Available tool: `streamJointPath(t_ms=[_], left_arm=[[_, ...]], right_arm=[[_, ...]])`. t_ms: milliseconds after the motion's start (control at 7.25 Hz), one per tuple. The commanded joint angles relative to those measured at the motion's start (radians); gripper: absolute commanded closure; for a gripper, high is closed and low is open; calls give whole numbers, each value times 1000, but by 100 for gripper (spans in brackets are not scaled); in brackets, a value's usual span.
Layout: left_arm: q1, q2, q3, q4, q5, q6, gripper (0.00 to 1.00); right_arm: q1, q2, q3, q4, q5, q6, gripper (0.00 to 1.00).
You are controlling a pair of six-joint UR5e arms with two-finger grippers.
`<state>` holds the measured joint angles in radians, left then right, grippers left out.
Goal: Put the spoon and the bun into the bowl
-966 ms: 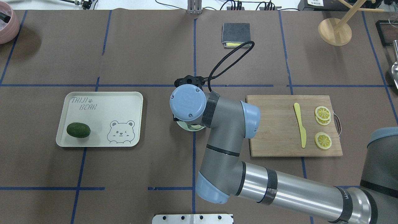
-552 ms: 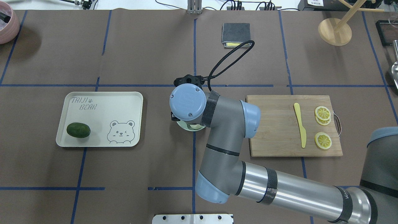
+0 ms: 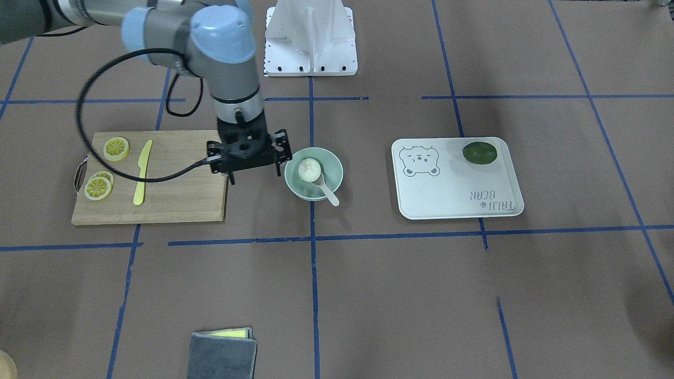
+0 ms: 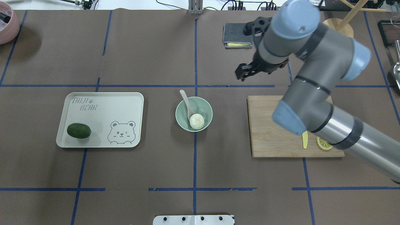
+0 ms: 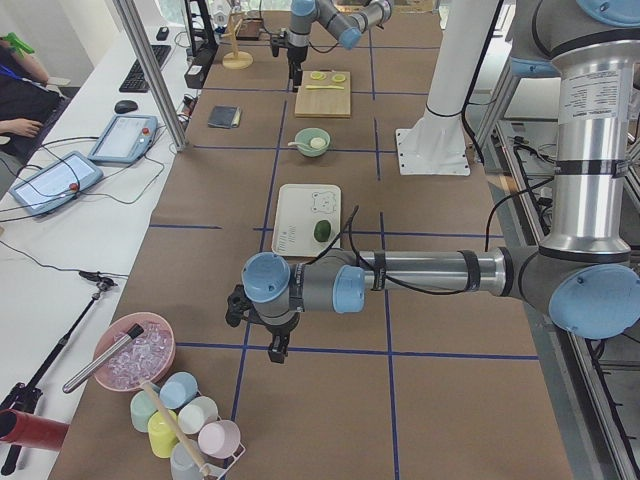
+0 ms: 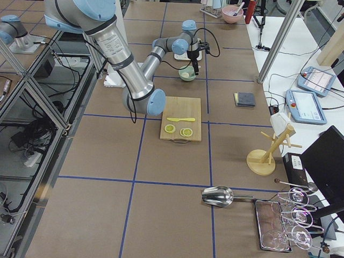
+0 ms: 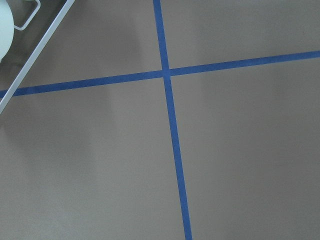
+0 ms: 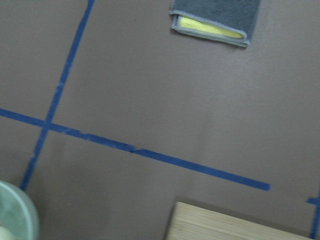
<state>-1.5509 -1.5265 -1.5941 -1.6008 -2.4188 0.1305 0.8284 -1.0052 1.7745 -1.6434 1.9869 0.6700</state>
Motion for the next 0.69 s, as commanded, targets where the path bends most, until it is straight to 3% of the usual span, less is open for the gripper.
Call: streamJointPath(t_ms=[0,138,276,552], left_arm=[[0,-14,-39,2,132,1,0],[0,2,-116,46,159,-5,0],[0,-7,-124,96,156,-6,0],[0,-9,-109,98,147,-6,0]], right_arm=[[226,-172,7,-3,134,-321,0],[347,-234,-10,-4,224,-460,0],[468,-304,-33,-9,298,-589,0],[619,-462,-70,-1,302,-757,0]])
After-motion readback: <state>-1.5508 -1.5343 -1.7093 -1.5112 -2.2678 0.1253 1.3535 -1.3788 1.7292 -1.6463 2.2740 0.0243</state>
